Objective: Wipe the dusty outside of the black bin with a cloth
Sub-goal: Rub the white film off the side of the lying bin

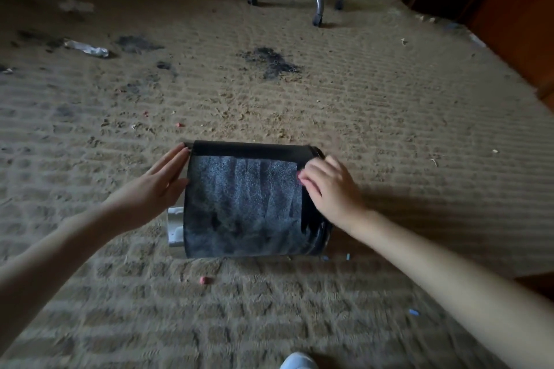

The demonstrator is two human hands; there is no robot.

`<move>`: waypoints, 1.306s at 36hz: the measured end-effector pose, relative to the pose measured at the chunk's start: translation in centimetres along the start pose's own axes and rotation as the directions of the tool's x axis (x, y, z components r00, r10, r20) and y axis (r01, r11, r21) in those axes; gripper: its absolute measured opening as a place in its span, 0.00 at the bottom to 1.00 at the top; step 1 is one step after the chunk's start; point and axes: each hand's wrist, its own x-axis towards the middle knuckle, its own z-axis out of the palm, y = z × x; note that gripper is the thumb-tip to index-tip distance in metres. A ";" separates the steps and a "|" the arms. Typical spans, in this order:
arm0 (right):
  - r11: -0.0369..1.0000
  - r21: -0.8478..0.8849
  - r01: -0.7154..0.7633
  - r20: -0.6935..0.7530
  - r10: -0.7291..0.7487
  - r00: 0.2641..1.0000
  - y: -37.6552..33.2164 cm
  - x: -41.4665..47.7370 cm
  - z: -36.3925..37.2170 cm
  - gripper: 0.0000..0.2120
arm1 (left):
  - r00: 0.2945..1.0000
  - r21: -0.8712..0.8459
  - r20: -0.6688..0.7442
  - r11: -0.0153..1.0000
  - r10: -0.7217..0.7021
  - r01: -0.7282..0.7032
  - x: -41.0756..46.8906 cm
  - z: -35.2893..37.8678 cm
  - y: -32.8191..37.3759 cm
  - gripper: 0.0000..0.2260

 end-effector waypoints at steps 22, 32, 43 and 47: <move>0.988 -0.018 -0.153 0.086 0.154 0.984 2.0 4.1 0.9 0.02 | 1.000 -0.032 0.003 0.999 0.007 -0.007 -0.1 0.2 -0.3 0.27; 0.963 0.006 0.268 0.151 -0.266 0.952 -2.3 -4.4 0.8 0.06 | 1.000 -0.014 -0.004 1.000 0.008 -0.008 -0.1 0.2 -0.5 0.29; 0.749 0.354 -0.561 0.106 0.563 0.819 -0.7 0.7 -5.7 0.13 | 0.999 -0.026 -0.023 0.999 0.032 -0.032 -0.1 0.2 -0.8 0.31; 0.272 0.602 -0.751 0.417 0.695 0.586 1.9 2.5 -7.9 0.24 | 0.999 -0.015 -0.019 0.999 0.032 -0.032 0.0 0.1 -0.9 0.31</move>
